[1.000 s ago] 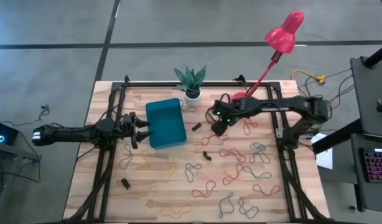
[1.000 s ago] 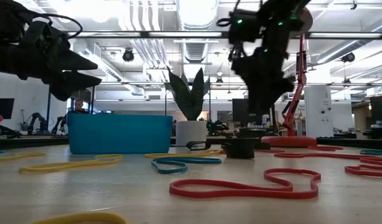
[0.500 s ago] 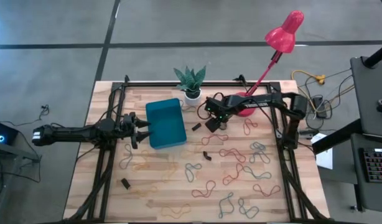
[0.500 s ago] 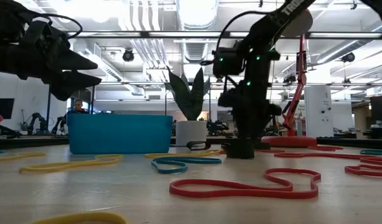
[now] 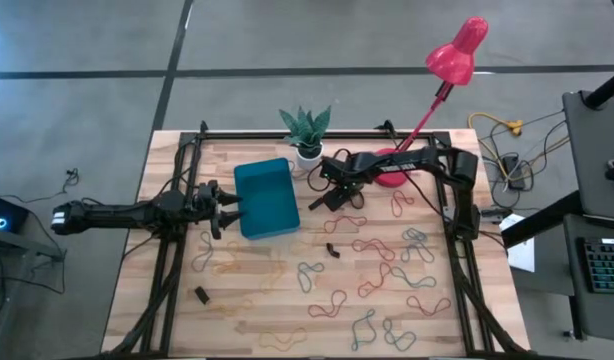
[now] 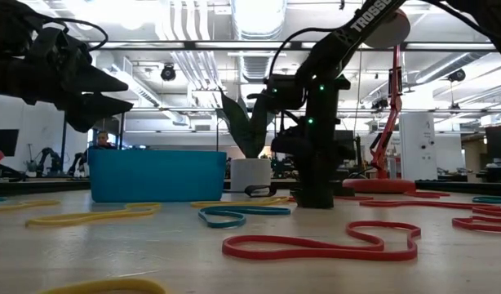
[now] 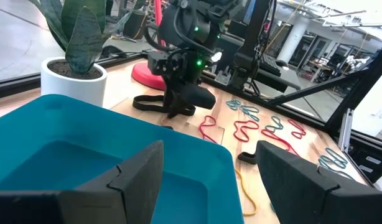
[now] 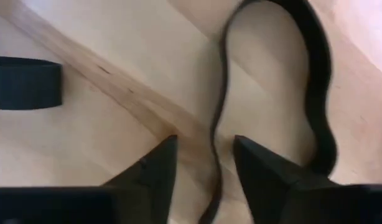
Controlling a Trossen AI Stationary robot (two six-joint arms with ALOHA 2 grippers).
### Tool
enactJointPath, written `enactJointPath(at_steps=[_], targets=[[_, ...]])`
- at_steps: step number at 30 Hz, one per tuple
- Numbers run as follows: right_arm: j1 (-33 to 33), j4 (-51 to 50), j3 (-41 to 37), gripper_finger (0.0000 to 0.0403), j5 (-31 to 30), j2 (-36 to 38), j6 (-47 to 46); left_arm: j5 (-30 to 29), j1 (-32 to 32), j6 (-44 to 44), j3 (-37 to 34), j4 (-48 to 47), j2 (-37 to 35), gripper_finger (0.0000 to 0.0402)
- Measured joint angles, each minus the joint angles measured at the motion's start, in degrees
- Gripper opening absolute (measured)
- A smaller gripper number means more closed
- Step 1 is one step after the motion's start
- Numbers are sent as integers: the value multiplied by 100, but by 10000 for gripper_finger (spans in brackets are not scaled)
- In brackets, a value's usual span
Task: Pick and place rubber bands into bin
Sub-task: Put the black rubber band into the blue bin
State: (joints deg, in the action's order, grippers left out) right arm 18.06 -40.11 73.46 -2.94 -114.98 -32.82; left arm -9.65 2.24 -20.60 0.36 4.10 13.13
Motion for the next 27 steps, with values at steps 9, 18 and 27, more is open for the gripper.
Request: enactJointPath(at_steps=[9,18,27], targets=[[-8,56,329,10,444,-39,249,0,0,2,0,0,-2,240],[-25,840,1427,8,1200,977,-68,0,0,2,0,2,0,240],[-145,963,3187,8,1410,274,-376,2,0,4,0,19,6,240]])
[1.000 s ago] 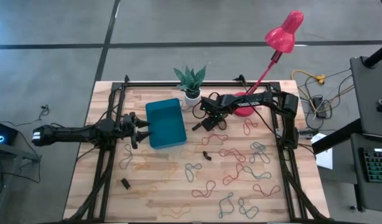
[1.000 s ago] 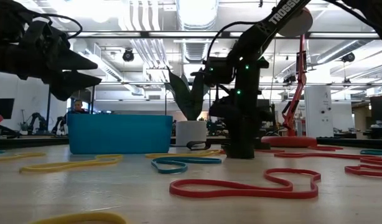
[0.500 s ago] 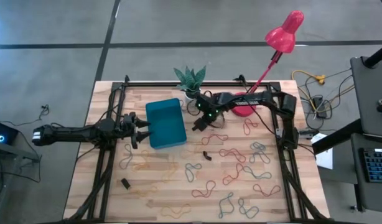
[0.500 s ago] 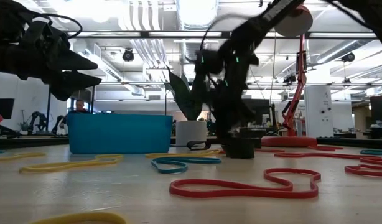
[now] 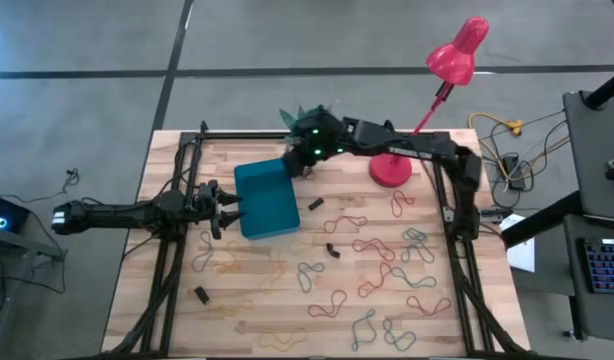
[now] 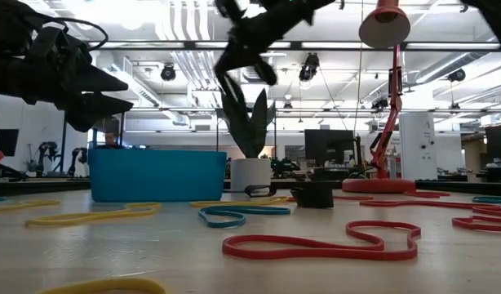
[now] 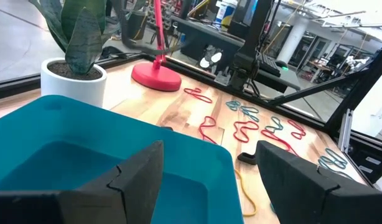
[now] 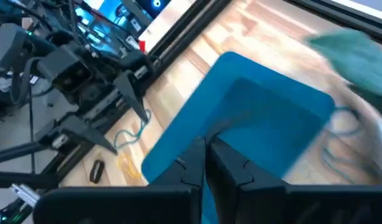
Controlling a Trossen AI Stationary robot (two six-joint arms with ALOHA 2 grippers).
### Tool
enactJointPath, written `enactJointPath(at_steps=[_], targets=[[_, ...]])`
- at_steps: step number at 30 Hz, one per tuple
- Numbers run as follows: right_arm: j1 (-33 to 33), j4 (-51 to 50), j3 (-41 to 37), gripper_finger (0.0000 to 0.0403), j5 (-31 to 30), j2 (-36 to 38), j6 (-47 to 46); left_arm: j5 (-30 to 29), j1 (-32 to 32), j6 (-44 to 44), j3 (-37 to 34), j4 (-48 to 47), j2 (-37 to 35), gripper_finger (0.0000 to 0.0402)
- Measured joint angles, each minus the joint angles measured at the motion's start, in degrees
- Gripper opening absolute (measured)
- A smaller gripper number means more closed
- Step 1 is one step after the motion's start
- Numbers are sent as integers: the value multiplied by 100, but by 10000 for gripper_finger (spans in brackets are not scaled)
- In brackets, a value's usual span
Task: Pick and place rubber bands into bin
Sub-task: Put the black rubber band into the blue bin, then put the blue rubber band into the blue bin
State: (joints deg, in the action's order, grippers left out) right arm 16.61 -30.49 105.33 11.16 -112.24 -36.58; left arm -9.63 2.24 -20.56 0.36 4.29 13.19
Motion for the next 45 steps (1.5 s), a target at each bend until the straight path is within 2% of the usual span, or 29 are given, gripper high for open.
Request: enactJointPath(at_steps=[5,8,14,17,21,25,29,32,34,38,41,45], targets=[[-177,-77,1082,8,375,-976,-59,-2,0,0,0,-7,-14,240],[-278,-490,1793,8,405,-1556,0,-1,0,0,0,-6,-8,240],[-273,-2238,2974,16,-244,-2311,429,2,0,-6,0,-10,-19,240],[-304,-2378,2872,43,-191,-2368,500,18,0,-7,0,-10,-19,240],[-439,-2171,2891,100,-166,-2316,541,18,-4,-7,0,-17,-7,240],[-551,-2207,2953,156,-449,-2186,914,21,-4,-34,0,-15,-10,240],[-656,-2682,2962,192,-973,-1845,1800,35,-3,-1056,0,156,-15,240],[-775,-3401,2967,201,-1703,-1543,2558,35,-2,-2068,0,391,-13,240],[-814,-4023,2971,203,-2029,-1470,2980,32,0,-2243,0,504,-8,240],[-786,-4800,2712,203,-1698,-1516,3569,17,0,-2218,0,564,-17,240],[-768,-4780,2087,203,-1672,-1525,4197,15,0,-2217,0,581,-3,240],[-732,-3720,939,199,-1668,-1484,4424,17,0,-2216,0,579,21,240]])
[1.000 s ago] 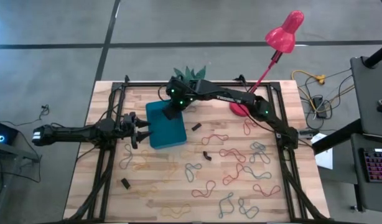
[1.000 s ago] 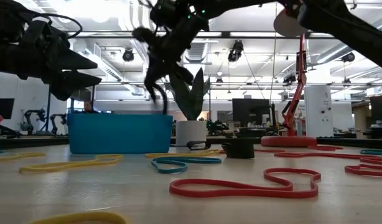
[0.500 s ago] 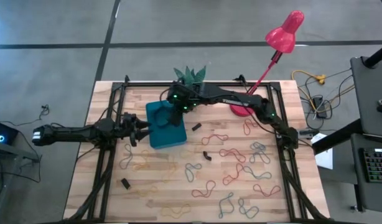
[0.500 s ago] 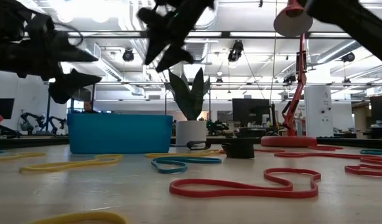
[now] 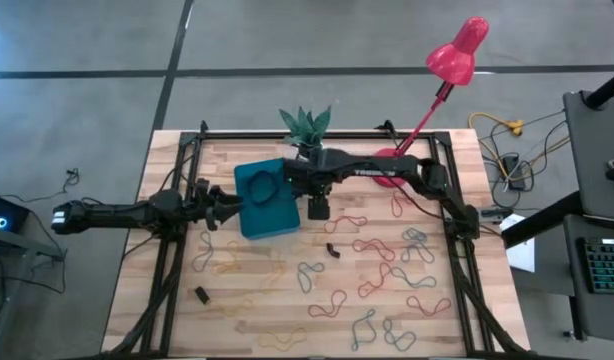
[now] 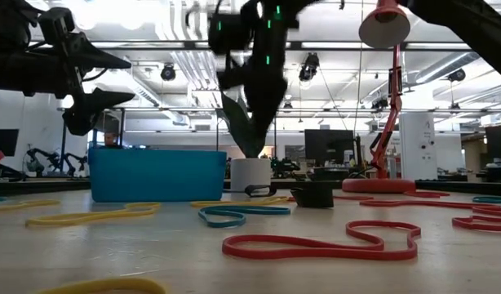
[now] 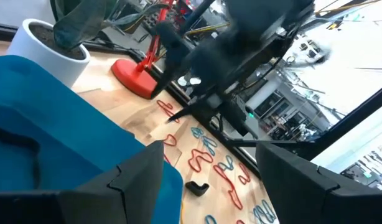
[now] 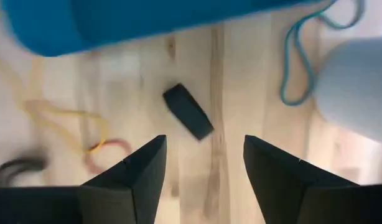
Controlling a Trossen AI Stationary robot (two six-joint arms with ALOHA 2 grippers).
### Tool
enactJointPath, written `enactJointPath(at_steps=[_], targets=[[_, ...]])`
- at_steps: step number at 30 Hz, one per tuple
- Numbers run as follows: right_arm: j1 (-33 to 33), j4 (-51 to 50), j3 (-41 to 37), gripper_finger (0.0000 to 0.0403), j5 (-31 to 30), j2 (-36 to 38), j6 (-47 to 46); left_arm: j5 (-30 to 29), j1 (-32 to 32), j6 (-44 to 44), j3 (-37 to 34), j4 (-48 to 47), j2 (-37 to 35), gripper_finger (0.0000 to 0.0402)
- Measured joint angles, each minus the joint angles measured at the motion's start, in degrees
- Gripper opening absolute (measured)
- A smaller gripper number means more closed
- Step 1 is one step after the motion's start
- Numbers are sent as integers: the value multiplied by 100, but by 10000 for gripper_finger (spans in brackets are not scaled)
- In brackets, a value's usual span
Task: Pick and place rubber bands into bin
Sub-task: Put the blue rubber band into the blue bin
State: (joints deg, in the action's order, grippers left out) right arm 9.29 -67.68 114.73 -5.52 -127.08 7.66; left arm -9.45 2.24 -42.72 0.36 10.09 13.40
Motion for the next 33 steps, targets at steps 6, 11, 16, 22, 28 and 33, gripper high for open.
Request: enactJointPath(at_steps=[6,11,16,22,28,33], targets=[[99,2272,-1562,175,-124,587,-183,1,0,2,0,-11,25,240],[616,3306,-2642,154,153,938,-962,2,0,6,0,-6,25,240],[1042,4004,-3253,138,490,1009,-1197,0,0,7,0,-17,48,240],[948,4390,-3304,125,595,1024,-500,1,0,9,0,-19,124,240],[584,4655,-3535,113,474,986,-203,0,0,9,0,-13,120,240],[442,5545,-3902,101,-356,981,-635,0,0,9,0,-14,119,240]])
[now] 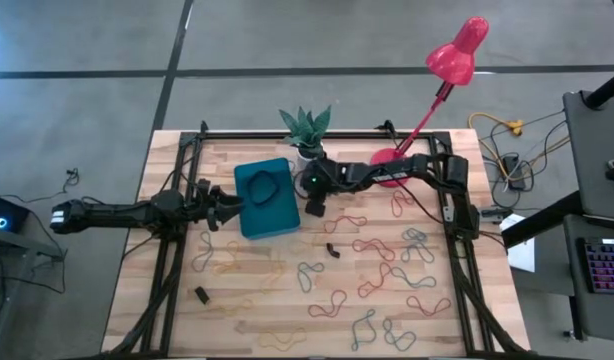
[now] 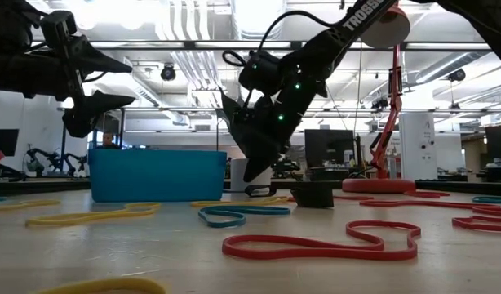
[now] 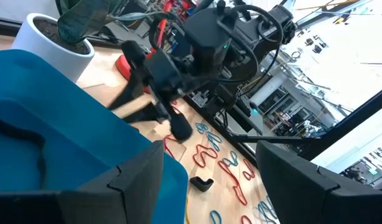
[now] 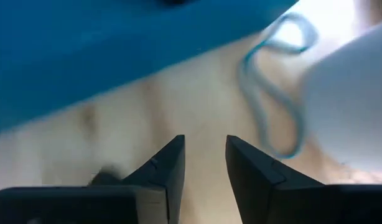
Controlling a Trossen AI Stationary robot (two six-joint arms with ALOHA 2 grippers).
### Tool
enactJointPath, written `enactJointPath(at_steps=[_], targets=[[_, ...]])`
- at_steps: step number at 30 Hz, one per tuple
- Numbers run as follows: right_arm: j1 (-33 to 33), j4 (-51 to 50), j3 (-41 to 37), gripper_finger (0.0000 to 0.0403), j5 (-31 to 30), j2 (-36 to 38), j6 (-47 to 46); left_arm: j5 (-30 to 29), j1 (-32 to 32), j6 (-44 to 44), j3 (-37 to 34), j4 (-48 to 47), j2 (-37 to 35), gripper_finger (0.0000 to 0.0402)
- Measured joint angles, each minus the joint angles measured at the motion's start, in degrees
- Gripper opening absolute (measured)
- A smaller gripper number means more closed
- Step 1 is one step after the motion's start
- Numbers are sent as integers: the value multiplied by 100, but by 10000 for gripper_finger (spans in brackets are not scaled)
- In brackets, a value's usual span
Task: Pick and place rubber bands into bin
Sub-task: Put the blue rubber band into the blue bin
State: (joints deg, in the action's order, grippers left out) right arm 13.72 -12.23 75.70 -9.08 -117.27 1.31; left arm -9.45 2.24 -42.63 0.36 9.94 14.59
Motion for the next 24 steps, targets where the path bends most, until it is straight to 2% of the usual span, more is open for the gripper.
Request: enactJointPath(at_steps=[3,9,16,24], targets=[[121,287,-62,97,-137,0,-427,0,0,-2,0,0,0,240],[505,415,-206,96,47,-175,-1317,-2,0,0,0,2,8,240],[496,691,-99,96,315,-435,-1297,-1,0,-11,0,11,104,240],[479,712,-44,96,315,-482,-450,-2,0,-13,0,6,122,240]])
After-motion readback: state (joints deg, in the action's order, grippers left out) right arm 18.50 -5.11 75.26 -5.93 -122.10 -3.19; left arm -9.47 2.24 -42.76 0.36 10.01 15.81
